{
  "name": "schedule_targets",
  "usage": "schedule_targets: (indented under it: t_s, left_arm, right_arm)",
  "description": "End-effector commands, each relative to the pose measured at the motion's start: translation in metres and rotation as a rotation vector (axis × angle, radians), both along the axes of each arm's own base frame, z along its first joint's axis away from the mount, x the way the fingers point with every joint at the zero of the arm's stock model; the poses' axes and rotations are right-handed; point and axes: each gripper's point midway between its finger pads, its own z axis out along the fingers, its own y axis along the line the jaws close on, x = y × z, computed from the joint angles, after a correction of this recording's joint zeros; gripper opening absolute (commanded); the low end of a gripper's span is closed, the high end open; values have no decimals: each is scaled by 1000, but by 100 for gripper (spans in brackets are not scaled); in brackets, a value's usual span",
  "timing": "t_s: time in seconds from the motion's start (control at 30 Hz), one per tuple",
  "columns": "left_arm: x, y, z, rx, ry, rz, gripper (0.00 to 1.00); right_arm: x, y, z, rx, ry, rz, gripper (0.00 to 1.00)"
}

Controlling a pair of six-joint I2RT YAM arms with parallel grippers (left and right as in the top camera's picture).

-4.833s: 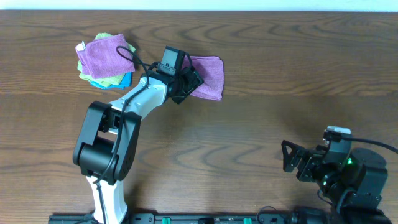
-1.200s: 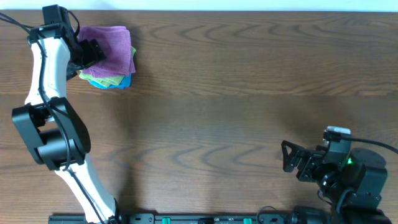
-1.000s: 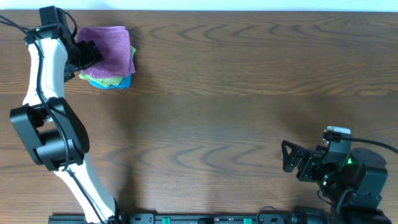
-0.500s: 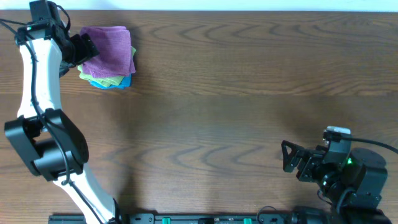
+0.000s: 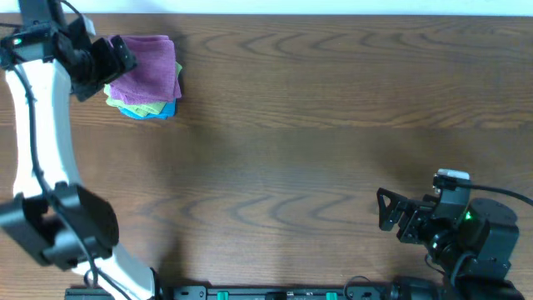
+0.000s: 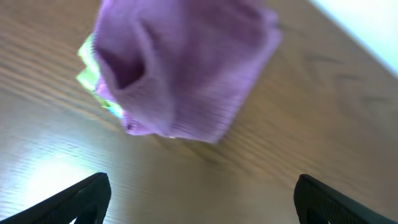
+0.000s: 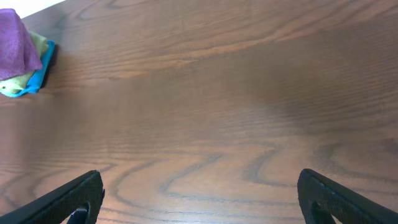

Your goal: Fold the cloth

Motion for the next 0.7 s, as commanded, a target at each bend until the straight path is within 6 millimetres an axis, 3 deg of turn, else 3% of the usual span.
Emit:
schedule_targets:
  t_s: [0.0,0.23,0.33,0.5,0.67]
  left_arm:
    - [-16,-14,43,-24,-105,-47,95]
    - [-66,-10,90,87,-150,5,95]
    - [-84,-15,107,137,-194,-51,95]
    - [-127,-26,122,199,-198,-131,95]
    - [-167,-29,121,251,-135,-164,95]
  right_arm:
    - [0,-1,-1,11,6,-19,99]
    - [0,-1,-1,11,6,-19,99]
    - [0,-1,-1,11,6,-19,99]
    - [0,-1,-1,11,6,-19,99]
    - [0,-1,-1,11,6,-19,99]
